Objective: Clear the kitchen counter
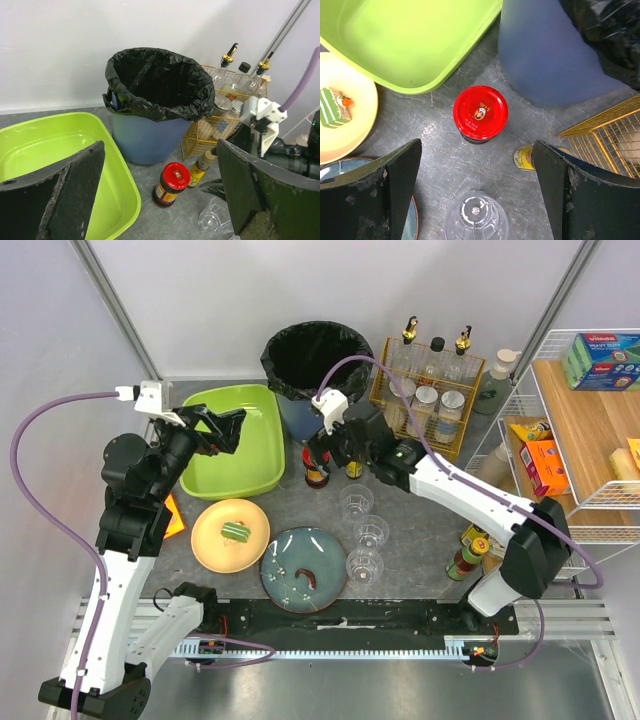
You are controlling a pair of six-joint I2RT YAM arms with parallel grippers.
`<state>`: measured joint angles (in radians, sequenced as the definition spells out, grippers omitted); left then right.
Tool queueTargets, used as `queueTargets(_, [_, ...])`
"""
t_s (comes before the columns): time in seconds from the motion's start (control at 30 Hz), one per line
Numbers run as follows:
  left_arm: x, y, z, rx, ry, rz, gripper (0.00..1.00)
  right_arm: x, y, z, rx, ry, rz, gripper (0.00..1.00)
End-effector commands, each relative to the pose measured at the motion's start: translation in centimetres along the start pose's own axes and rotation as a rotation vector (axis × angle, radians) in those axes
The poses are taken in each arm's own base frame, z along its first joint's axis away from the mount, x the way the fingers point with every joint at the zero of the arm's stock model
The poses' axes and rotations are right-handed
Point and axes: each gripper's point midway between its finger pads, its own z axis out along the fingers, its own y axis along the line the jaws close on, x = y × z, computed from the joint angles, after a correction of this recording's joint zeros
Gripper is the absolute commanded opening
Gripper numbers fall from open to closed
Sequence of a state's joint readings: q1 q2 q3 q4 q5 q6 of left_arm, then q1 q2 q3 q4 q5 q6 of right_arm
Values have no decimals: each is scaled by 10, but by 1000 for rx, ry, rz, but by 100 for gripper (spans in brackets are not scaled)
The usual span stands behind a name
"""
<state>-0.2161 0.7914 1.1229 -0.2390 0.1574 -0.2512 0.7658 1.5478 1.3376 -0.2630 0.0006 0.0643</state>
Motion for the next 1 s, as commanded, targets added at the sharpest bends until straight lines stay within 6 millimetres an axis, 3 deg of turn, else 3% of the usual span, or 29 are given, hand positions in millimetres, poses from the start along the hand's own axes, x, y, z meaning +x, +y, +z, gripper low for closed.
queueTargets(0.0, [-6,1,-3,-14,-25,13,98,-13,2,14,87,-50,21,98])
queueTargets(0.2, [-8,2,-3,-15,-25,20,98,4,16,39,96,-4,42,98])
queueTargets(0.37, [-8,2,-4,-17,-19,26,98,9,6,52,161,8,72,98])
queueTargets(0.67, [-11,4,-8,-31,-26,39,98,33,14,81,142,98,85,98])
queueTargets(0.97, [-12,5,-9,-36,-30,48,98,51,2,87,198,152,105,98])
